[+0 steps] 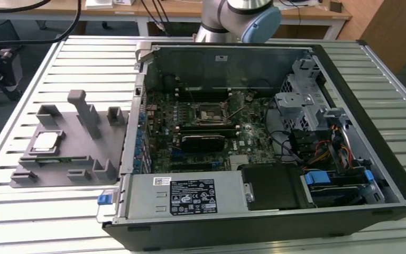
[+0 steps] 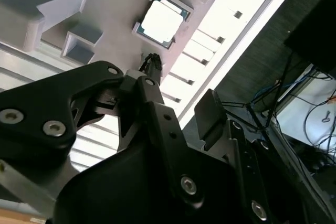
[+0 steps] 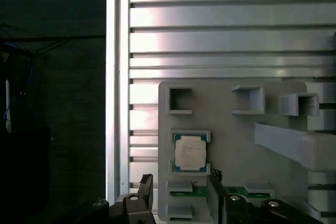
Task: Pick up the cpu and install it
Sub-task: 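Pick up the cpu and move it towards the insertion slot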
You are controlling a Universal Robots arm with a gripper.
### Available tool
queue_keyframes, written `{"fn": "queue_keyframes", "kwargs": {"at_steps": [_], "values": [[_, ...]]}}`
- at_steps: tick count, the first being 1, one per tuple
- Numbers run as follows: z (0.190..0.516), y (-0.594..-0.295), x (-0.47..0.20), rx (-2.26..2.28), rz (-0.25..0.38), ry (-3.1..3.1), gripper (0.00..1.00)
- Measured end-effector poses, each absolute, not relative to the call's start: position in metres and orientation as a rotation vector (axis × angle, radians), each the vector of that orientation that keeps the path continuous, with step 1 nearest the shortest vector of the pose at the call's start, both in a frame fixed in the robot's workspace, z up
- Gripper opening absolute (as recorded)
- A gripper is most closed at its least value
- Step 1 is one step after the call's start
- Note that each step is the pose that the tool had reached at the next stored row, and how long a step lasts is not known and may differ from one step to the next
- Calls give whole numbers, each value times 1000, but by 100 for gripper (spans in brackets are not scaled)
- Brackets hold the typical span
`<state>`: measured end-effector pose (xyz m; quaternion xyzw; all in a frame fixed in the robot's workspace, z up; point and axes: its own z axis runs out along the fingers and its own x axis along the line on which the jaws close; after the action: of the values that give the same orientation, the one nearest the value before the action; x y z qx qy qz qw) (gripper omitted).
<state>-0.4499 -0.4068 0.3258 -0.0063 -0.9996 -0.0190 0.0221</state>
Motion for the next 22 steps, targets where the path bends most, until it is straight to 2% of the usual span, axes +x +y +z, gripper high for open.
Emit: {"fn": "queue_keyframes", "kwargs": {"at_steps": [7,8,9,10,22], "values": [[314,-407,-449,112,-49,-3093,54],[312,-407,-449,122,-49,-3093,60],[310,-407,-449,129,-48,-3093,60],[309,-407,-449,132,-48,-3092,66],[292,-408,-449,134,-48,-3105,66]]}}
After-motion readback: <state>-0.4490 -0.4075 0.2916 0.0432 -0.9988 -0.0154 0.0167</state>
